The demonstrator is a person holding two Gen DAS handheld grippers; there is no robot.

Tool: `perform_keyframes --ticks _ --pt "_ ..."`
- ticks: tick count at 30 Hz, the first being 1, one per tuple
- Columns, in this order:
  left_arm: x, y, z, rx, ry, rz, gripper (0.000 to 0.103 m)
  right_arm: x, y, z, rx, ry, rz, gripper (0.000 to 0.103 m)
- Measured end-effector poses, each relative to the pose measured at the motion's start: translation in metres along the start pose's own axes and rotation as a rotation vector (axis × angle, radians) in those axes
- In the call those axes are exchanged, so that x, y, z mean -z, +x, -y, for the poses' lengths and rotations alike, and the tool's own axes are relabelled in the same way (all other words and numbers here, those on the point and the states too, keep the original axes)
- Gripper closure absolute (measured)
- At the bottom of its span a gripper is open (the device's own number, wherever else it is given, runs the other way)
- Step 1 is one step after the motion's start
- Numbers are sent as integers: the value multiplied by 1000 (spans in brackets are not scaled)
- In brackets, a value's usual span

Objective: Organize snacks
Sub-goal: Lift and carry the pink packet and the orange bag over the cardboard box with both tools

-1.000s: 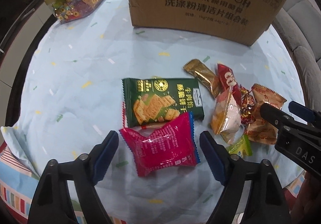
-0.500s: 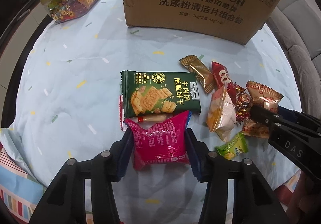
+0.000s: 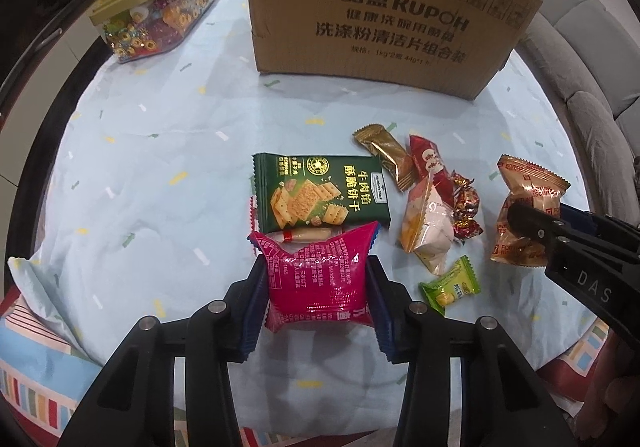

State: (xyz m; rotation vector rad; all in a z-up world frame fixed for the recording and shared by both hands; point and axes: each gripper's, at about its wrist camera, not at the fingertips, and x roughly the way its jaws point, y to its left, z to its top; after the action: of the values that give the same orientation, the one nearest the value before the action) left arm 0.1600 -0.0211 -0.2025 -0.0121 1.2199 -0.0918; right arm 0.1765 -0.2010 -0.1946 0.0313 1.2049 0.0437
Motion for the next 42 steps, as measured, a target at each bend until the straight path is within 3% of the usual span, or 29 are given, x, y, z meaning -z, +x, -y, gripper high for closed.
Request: perform_keyframes --ticks 24,42 --pt "-30 -62 2 32 28 104 58 -26 -64 -6 -8 -6 102 64" --pt "-85 -101 9 52 59 184 57 -68 -105 -7 -16 -12 206 64"
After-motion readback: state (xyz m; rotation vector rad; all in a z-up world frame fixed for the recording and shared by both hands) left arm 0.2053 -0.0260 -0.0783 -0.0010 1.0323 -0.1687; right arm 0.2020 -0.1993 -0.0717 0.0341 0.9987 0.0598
